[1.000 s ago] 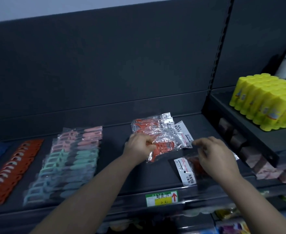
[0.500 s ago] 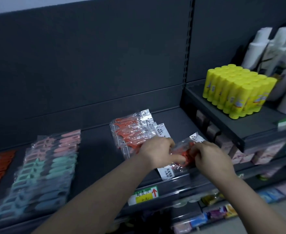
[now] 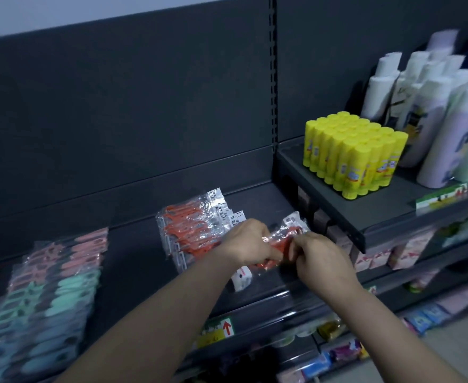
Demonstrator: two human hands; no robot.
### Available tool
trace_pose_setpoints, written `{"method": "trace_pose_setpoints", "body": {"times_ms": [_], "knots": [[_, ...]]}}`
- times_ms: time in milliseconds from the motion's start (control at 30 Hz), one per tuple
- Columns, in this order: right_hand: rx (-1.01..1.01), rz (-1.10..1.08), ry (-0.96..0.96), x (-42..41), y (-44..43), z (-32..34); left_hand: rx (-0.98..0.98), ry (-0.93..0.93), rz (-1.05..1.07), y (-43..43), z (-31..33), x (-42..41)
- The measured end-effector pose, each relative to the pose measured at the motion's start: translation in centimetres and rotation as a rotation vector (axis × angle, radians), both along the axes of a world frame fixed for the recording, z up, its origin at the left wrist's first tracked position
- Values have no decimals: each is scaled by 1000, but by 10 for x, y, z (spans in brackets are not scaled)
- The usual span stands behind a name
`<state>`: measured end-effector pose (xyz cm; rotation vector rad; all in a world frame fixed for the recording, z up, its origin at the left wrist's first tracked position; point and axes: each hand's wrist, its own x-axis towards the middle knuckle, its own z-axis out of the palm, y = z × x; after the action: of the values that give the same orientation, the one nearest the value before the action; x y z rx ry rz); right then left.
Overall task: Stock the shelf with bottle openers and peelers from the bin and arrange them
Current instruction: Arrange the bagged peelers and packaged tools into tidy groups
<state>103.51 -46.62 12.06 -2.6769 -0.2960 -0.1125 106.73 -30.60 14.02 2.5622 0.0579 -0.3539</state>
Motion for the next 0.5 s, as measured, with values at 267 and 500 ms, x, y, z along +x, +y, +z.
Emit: {"method": "trace_pose_setpoints", "body": {"times_ms": [267,500], "knots": [[965,152,519,21,59,22,-845,-64,294,70,30,-23],[1004,232,495,25,103,28,-902,-273,406,98,24,-40]]}}
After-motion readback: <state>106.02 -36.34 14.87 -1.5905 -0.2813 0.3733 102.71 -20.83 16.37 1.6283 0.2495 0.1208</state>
